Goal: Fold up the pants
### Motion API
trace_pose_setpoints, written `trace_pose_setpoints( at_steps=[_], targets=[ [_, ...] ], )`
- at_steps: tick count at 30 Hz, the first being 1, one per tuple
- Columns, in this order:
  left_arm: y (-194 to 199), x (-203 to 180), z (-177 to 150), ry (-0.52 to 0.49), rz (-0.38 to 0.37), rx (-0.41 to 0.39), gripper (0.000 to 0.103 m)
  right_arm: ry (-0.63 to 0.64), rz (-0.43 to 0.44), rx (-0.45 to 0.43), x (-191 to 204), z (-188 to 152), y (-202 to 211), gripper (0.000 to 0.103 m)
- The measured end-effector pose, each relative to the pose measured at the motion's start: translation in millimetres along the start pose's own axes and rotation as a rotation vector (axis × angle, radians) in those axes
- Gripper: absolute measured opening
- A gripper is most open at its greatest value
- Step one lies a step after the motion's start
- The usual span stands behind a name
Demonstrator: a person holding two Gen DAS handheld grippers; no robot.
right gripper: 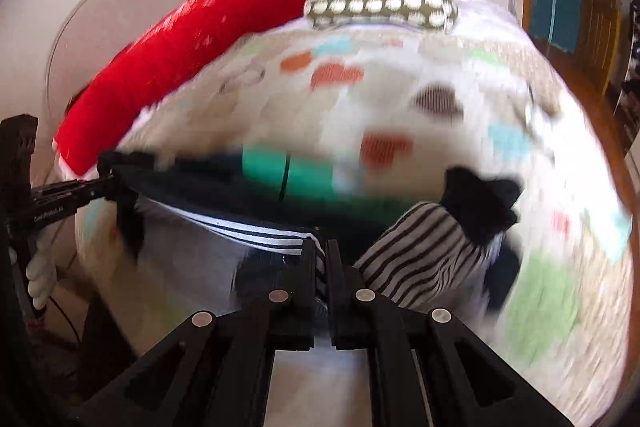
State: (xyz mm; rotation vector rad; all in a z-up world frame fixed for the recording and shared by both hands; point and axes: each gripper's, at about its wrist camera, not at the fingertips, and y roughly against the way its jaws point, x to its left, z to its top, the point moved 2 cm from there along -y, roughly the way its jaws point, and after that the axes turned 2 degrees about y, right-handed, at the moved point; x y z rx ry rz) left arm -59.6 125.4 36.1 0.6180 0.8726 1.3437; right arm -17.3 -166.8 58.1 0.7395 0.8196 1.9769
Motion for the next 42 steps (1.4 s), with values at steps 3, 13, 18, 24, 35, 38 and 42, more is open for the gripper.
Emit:
trace_pose_setpoints(
  at_steps=[3, 13, 18, 24, 35, 38, 42],
  targets=[
    [2.8, 11.3, -26.7, 0.065, -0.018, 0.054, 0.006, -0.018, -0.029, 0.035, 6.1, -38.5, -0.4, 0.023],
    [31.7, 15.7, 24.2, 0.131, 0.003, -0.110, 0.039, -0.297, -0.068, -0.108, -52.9, -74.7, 47.0, 0.050],
    [-36.7, 32.9, 17.1, 0.194, 0.158, 0.023, 0.039, -0.434, -0.095, -0.151, -84.5, -64.8, 43.8, 0.056],
    [-35.0, 15.8, 4.3, 0.092, 0.237, -0.034, 0.039, -0.389, -0.136, -0.228, -87.5, -32.4, 46.3, 0.056],
    [-36.6, 21.8, 7.4, 0.108, 0.224, -0.025, 0.047, -0.330, -0.137, -0.251, -114.9, 29.5, 35.0, 0.005],
    [-37.6, 11.3, 1.7, 0.037, 0.284, -0.051, 0.047, -0.375, -0.161, -0.159, -127.9, 10.0, 10.2, 0.006],
    [-38.5, 9.9, 2.4, 0.020, 0.291, -0.044, 0.049, -0.467, -0.157, -0.143, -137.0, -21.1, 8.6, 0.024]
  ],
)
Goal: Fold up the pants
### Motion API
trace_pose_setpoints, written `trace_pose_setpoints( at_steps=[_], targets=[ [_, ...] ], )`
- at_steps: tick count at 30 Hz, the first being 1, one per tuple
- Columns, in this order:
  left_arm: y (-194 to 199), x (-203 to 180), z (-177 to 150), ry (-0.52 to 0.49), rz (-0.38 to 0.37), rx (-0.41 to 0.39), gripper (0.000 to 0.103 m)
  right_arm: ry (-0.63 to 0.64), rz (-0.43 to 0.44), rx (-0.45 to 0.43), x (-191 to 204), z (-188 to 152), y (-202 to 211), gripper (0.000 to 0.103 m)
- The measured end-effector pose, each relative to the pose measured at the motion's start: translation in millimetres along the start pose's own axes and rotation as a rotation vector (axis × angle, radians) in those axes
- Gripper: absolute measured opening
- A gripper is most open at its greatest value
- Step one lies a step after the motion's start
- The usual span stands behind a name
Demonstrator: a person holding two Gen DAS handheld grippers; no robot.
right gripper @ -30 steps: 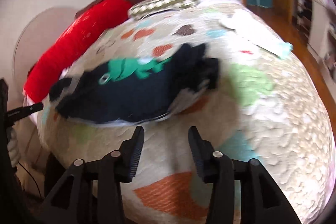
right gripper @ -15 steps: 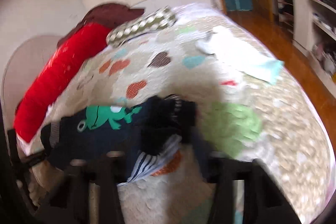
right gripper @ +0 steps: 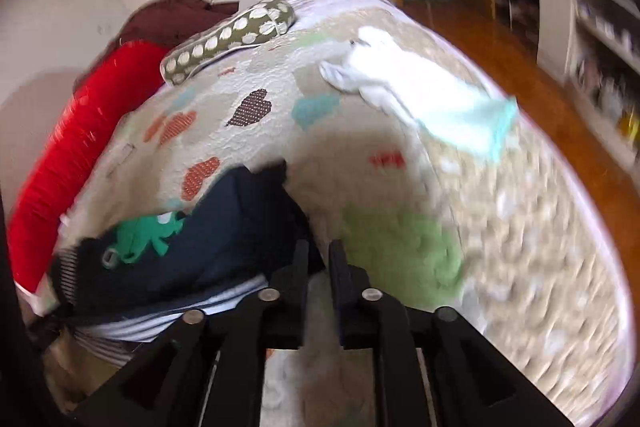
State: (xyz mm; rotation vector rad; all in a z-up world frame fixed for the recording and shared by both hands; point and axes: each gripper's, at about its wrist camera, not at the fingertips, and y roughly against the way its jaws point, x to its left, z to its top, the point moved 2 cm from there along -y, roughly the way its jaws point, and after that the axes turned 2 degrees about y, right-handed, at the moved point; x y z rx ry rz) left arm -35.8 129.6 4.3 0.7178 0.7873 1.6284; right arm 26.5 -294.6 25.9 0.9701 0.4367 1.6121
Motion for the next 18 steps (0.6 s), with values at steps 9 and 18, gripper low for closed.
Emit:
trace_pose_setpoints(
  at_steps=[9, 18],
  targets=[
    [15.0, 19.4, -2.8, 0.160, -0.119, 0.045, 0.049, -0.215, 0.155, -0.074, -13.6, -20.9, 4.2, 0.074],
    [40.3, 46.9, -5.5, 0.266, -0.108, 0.027, 0.049, -0.289, 0.296, 0.010, -5.7, -4.3, -38.6, 0.015]
  ],
)
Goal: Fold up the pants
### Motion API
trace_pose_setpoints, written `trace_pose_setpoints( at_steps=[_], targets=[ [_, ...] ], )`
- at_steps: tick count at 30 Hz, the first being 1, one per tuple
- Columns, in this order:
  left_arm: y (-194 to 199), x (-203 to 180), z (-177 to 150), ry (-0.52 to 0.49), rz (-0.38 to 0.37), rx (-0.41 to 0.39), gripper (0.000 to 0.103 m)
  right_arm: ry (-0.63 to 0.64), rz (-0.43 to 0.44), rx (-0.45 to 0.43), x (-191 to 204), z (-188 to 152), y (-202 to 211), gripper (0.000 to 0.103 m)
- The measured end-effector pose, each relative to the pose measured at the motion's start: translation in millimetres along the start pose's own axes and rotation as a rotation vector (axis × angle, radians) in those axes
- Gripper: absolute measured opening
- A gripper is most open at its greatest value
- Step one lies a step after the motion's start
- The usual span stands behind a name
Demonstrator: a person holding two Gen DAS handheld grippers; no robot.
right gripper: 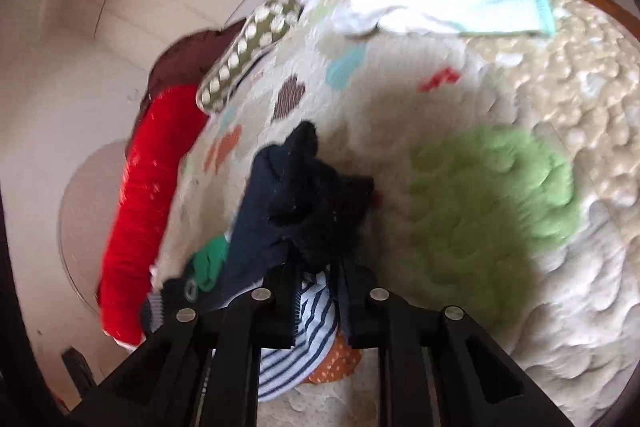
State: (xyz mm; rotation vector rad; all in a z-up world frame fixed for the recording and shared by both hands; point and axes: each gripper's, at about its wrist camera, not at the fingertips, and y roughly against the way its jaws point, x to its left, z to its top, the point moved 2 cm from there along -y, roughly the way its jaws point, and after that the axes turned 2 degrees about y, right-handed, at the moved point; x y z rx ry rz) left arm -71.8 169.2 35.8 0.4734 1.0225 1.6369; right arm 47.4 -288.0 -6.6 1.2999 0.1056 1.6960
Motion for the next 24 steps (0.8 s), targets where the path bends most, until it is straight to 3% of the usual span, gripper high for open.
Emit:
trace_pose_setpoints(
  at_steps=[4, 7, 10, 13, 16, 18, 22, 24],
  targets=[
    [6.9, 3.3, 5.4, 0.021, -0.008, -0.026, 0.049, -0.004, 0.013, -0.084, -0.8, 8.2, 33.8, 0.012],
    [13.5, 0.0, 11.2, 0.023, -0.002, -0.058, 0.049, 0.028, -0.027, -0.100, 0.2, 7.7, 46.4, 0.012],
    [16.8, 0.7, 18.1, 0.048, -0.010, -0.072, 0.056, 0.030, -0.074, -0.103, -5.1, 4.5, 49.6, 0.013],
    [14.3, -2.1, 27.7, 0.039, 0.015, -0.086, 0.056, 0.047, -0.140, -0.107, -8.8, -0.1, 53.0, 0.021],
    [6.6, -9.3, 32.6, 0.011, 0.028, -0.090, 0.057, 0.068, -0.203, -0.150, -7.1, -2.9, 61.8, 0.042],
    [-3.4, -15.0, 36.3, -0.011, 0.032, -0.095, 0.059, 0.070, -0.212, -0.171, -8.3, -5.8, 72.3, 0.043],
    [-48.6, -6.4, 38.7, 0.029, 0.096, -0.016, 0.060, 0.070, -0.249, -0.206, -11.8, -9.3, 89.4, 0.043],
    [-67.2, 2.8, 35.1, 0.075, 0.065, 0.035, 0.064, 0.051, -0.252, -0.208, -17.1, -11.7, 95.3, 0.045]
  ],
)
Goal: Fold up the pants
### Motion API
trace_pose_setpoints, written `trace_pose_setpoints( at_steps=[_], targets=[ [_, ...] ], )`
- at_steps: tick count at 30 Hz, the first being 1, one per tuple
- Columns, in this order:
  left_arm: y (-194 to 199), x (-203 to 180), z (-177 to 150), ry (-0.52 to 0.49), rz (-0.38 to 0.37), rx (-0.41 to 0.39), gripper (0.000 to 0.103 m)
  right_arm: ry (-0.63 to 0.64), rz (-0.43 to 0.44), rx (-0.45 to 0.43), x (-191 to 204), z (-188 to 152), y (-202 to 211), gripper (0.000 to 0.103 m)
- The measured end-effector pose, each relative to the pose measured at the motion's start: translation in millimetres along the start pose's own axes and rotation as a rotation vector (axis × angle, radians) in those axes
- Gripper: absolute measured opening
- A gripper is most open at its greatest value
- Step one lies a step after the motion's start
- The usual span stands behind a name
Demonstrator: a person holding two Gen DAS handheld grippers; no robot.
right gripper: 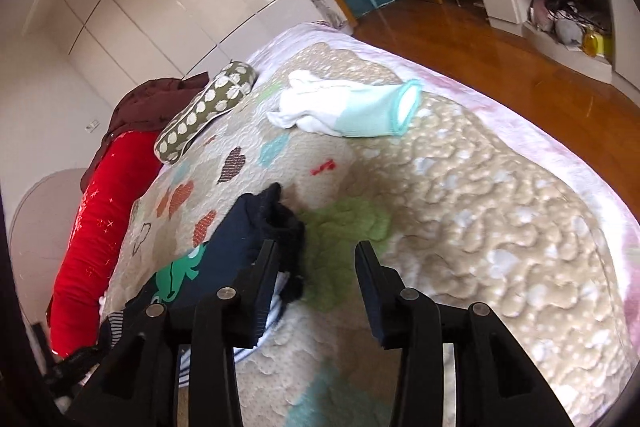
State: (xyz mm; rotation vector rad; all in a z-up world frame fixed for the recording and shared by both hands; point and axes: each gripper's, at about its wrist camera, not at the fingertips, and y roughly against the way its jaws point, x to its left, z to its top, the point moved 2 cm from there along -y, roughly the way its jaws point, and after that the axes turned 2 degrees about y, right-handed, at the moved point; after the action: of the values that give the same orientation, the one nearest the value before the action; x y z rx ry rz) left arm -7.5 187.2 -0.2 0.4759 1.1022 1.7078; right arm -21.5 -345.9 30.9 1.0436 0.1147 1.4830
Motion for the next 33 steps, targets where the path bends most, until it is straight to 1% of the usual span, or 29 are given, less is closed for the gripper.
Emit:
trace_pose_setpoints(
  at_steps=[2, 6, 9, 11, 12, 15, 17, 20, 23, 26, 30, 33],
  targets=[
    [1.5, 1.6, -1.0, -0.001, -0.008, -0.014, 0.065, -0.023, -0.003, 0.004, -8.2, -3.2, 4.8, 0.050],
    [19.8, -2.6, -6.2, -0.038, 0.000, -0.030, 0.065, -0.071, -0.009, 0.008, -20.6, -10.1, 8.2, 0.050],
    [42.9, -11.1, -14.3, -0.086, -0.013, -0.063, 0.065, -0.103, 0.008, 0.013, -25.1, -17.3, 7.5, 0.050],
    [58.1, -18.9, -23.0, -0.131, -0.008, -0.097, 0.065, -0.103, 0.019, 0.017, -22.4, -22.7, 6.5, 0.053],
    [62.8, -22.0, -27.2, -0.147, -0.009, -0.101, 0.065, -0.095, 0.024, 0.020, -19.9, -25.3, 5.4, 0.053],
    [67.1, -31.4, -36.3, -0.177, -0.034, -0.082, 0.065, -0.064, 0.020, 0.022, -12.9, -30.1, 2.5, 0.056],
    [68.8, -39.1, -44.3, -0.187, -0.065, -0.060, 0.065, -0.050, 0.014, 0.019, -11.9, -32.5, 1.3, 0.056],
    [67.6, -49.2, -54.1, -0.200, -0.092, -0.046, 0.066, -0.043, 0.030, 0.018, -14.6, -35.6, 2.0, 0.056],
    [60.3, -58.1, -64.2, -0.222, -0.069, -0.026, 0.067, -0.020, 0.042, 0.019, -15.8, -38.3, 3.2, 0.056],
    [57.1, -65.5, -73.4, -0.230, -0.083, 0.002, 0.067, 0.023, 0.033, 0.022, -13.1, -41.4, 2.8, 0.057],
    [64.5, -79.3, -79.7, -0.269, -0.099, -0.005, 0.067, 0.076, 0.017, 0.019, -8.4, -45.7, 2.2, 0.059],
    [68.4, -90.0, -80.5, -0.305, -0.109, -0.013, 0.067, 0.084, 0.015, 0.012, -7.9, -47.3, 1.3, 0.061]
  ],
)
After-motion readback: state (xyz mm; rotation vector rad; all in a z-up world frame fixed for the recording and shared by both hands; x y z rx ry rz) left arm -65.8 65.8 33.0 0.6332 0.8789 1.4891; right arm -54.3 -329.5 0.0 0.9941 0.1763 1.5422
